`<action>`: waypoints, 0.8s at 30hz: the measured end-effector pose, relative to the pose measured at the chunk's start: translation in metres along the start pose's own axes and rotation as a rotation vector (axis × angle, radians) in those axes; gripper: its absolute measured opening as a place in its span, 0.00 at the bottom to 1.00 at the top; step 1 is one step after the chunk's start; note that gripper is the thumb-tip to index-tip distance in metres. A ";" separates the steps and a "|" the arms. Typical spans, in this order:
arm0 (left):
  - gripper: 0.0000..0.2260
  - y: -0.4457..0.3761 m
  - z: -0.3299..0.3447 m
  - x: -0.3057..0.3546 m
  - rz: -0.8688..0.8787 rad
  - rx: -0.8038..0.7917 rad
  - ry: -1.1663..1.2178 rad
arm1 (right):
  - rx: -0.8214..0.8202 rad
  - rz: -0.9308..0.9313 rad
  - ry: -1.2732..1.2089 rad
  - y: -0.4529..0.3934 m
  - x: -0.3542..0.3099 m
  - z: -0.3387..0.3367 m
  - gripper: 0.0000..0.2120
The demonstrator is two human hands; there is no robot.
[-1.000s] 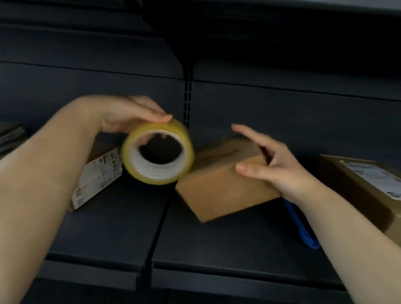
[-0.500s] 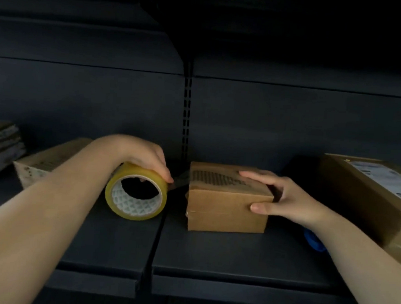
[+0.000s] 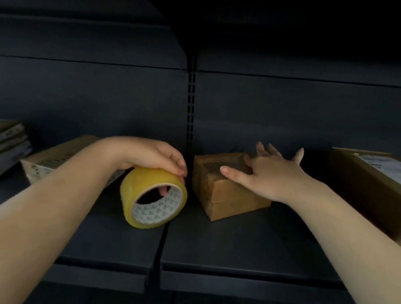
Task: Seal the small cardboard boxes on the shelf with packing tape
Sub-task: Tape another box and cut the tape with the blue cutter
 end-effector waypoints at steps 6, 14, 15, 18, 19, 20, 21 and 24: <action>0.09 0.005 0.025 0.020 -0.060 0.160 -0.020 | -0.094 -0.001 -0.140 -0.035 0.020 0.007 0.59; 0.24 -0.013 0.061 0.040 0.071 0.172 0.350 | 0.017 -0.171 -0.291 -0.049 0.030 -0.007 0.50; 0.23 -0.015 0.063 0.041 0.084 0.165 0.391 | 0.055 -0.171 -0.272 -0.048 0.029 -0.012 0.50; 0.23 -0.019 0.065 0.043 0.112 0.153 0.504 | 0.149 -0.153 -0.240 -0.038 0.026 -0.018 0.49; 0.22 -0.020 0.065 0.043 0.118 0.148 0.553 | 0.193 -0.121 -0.208 -0.033 0.029 -0.020 0.47; 0.22 -0.021 0.067 0.042 0.123 0.132 0.608 | 0.249 -0.058 -0.179 -0.027 0.037 -0.023 0.43; 0.22 -0.022 0.068 0.041 0.123 0.110 0.659 | 0.290 0.038 -0.155 -0.019 0.050 -0.024 0.38; 0.21 -0.024 0.071 0.038 0.117 0.095 0.722 | 0.078 0.345 -0.056 0.011 0.089 -0.005 0.25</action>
Point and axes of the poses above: each hand's wrist, its own y-axis away from the middle knuckle, its own z-axis out of the palm, x = y × z, the point moved 8 cm from there along -y, towards the middle knuckle, and after that the axes turned 14 degrees about -z, right-handed, at the moved point
